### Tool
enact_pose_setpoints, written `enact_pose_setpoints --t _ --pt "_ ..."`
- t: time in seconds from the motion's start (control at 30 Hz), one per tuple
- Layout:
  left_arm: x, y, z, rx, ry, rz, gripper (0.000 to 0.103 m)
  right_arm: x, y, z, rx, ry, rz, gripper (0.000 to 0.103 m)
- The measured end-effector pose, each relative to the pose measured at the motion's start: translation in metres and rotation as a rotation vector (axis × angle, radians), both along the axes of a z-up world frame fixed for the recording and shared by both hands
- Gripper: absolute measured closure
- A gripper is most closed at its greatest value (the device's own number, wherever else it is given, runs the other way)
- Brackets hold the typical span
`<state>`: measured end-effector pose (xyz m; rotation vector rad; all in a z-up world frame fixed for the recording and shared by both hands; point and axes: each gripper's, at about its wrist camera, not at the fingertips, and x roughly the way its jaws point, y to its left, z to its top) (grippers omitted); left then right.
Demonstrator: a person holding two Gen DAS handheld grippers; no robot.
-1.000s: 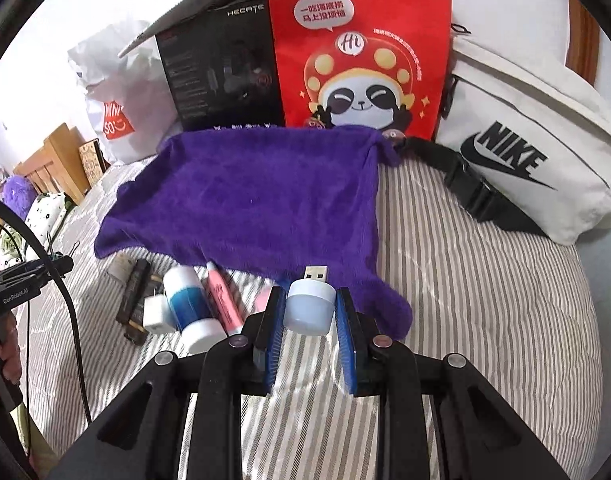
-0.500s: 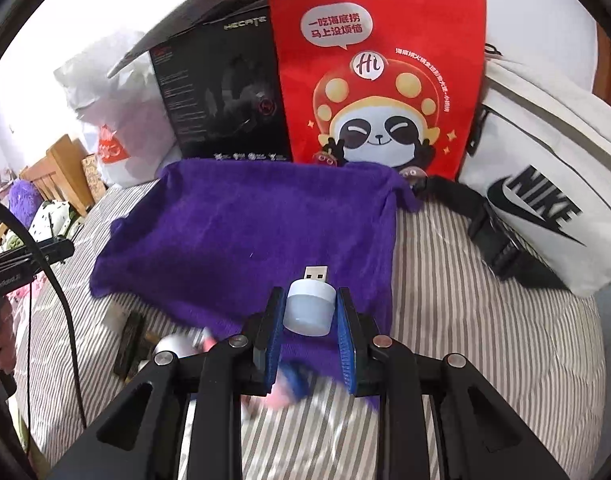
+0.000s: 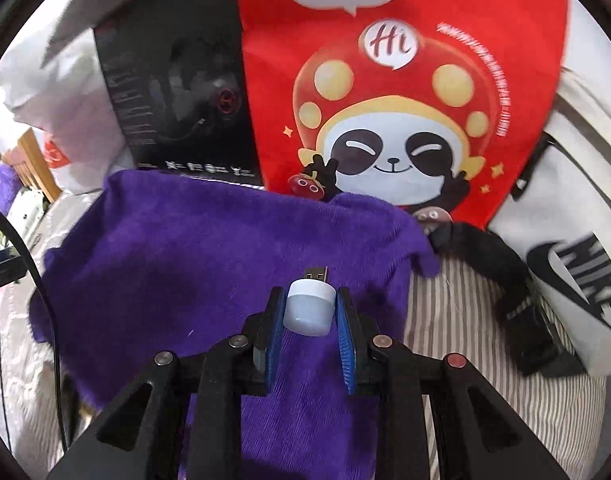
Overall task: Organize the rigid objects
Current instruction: 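Move the clip with the left tool while the right releases the USB light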
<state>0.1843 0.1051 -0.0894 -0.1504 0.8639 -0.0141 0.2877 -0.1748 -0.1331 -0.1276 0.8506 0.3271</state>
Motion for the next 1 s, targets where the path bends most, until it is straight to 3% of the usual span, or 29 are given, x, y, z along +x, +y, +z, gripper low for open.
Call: enact_pose_setpoints --t 0.3,0.33,1.0 --pt "0.019 -0.005 -0.011 -0.003 0.028 -0.027 0.064 0.034 0.007 -0.018 -0.024 0.050 -0.014 0.078" --pt "0.020 -0.005 -0.011 -0.004 0.067 -0.039 0.064 0.035 0.008 -0.018 -0.027 0.053 -0.015 0.078" --pt "0.037 -0.010 -0.022 -0.001 0.090 -0.060 0.064 0.056 0.012 -0.033 -0.044 0.145 -0.011 0.078"
